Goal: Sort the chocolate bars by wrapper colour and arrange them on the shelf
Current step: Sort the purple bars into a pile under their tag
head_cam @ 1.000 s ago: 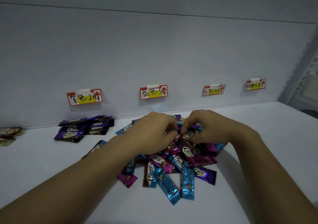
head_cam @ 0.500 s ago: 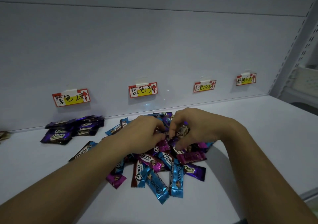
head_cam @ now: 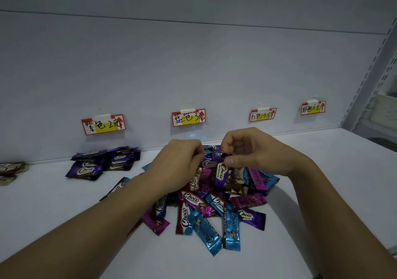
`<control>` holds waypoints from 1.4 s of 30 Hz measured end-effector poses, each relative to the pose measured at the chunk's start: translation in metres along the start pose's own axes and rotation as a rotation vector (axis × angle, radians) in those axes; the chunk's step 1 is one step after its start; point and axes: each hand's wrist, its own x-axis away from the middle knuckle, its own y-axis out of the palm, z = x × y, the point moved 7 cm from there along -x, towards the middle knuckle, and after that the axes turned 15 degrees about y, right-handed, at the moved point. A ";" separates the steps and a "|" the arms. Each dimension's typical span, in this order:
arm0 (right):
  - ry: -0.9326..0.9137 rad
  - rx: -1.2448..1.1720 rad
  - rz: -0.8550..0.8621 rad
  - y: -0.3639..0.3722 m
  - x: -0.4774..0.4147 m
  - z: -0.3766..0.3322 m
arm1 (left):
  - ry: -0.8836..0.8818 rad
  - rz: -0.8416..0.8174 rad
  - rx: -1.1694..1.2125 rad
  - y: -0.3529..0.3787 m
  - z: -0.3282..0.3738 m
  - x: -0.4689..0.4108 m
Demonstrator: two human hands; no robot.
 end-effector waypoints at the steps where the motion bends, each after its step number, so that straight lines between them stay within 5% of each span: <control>1: -0.007 -0.059 -0.005 0.000 0.001 -0.002 | -0.008 0.025 0.006 -0.006 -0.002 0.004; 10: 0.012 -0.256 0.046 0.040 -0.012 -0.015 | -0.174 0.196 0.029 -0.089 -0.053 0.083; 17: -0.001 -0.089 0.143 0.087 -0.054 -0.062 | -0.501 0.527 0.169 -0.135 -0.136 0.164; 22: 0.025 0.140 0.254 0.119 -0.103 -0.093 | -0.532 0.629 0.337 -0.139 -0.165 0.176; 26: 0.005 0.274 0.417 0.137 -0.140 -0.107 | -0.486 0.458 0.230 -0.129 -0.171 0.183; 30: 0.006 0.465 0.392 0.156 -0.161 -0.099 | -0.335 0.267 0.057 -0.124 -0.169 0.177; 42: -0.061 0.840 0.447 0.113 -0.101 -0.084 | -0.160 0.162 -0.222 -0.114 -0.122 0.162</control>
